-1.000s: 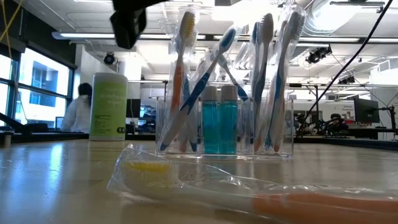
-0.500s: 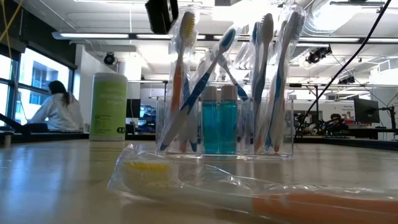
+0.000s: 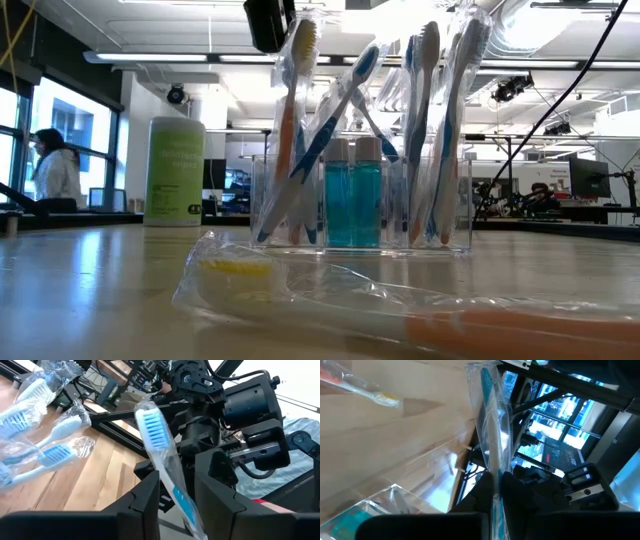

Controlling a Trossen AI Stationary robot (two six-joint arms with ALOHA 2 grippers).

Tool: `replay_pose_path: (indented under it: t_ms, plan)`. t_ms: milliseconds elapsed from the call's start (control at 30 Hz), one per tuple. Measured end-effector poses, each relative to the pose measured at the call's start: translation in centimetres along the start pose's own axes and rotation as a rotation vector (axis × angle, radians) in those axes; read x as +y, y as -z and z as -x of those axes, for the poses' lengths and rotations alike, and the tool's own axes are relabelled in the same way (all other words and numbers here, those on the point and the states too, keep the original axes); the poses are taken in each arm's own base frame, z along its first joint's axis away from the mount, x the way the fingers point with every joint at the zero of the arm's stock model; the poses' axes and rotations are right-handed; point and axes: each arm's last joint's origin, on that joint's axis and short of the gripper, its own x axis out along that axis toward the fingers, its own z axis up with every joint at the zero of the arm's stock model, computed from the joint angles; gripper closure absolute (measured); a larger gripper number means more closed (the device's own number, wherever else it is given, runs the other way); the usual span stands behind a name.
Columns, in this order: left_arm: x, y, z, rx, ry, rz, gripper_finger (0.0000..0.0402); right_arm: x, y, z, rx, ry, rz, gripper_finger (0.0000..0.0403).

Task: Pick & Place toothbrushing station
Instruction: Put the blue toothbrush into the transparent organizer

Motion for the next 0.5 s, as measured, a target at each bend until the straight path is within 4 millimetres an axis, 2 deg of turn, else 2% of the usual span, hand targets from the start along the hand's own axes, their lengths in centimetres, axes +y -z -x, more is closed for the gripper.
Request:
replay_pose_path:
  t_ms: [500]
  plan:
    - [0.07, -0.14, -0.04, -0.007, 0.001, -0.025, 0.028, -0.2, 0.61, -0.7, -0.002, 0.0, -0.002, 0.0387]
